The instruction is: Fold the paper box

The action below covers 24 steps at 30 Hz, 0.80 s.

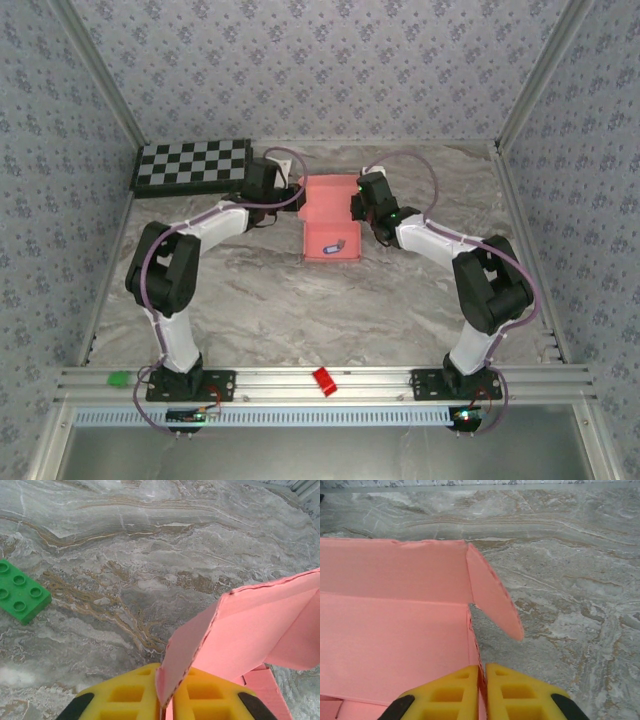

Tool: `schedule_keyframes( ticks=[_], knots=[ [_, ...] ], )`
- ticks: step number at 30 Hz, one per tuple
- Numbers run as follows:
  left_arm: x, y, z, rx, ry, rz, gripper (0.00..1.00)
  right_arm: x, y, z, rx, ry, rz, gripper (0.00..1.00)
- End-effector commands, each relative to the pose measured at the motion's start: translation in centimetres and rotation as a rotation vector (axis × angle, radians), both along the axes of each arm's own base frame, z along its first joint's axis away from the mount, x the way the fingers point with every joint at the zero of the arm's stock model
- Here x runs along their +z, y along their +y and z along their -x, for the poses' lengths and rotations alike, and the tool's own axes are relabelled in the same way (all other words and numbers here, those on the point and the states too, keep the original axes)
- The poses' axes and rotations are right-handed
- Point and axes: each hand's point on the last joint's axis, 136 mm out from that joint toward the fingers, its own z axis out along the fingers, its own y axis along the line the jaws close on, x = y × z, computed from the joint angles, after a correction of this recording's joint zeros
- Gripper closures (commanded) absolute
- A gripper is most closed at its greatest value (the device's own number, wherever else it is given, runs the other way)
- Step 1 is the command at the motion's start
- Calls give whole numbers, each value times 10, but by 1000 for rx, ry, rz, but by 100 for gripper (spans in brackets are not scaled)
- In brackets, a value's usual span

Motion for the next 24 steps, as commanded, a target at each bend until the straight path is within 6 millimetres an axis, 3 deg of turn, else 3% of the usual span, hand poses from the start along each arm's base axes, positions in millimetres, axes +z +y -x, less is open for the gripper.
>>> schedule_keyframes(
  ticks=[1, 24],
  knots=[
    [26, -4, 0, 11, -58, 45, 89, 1, 8, 3, 5, 5, -35, 90],
    [31, 0, 16, 101, -156, 95, 100, 8, 19, 24, -3, -135, -37, 97]
  ],
)
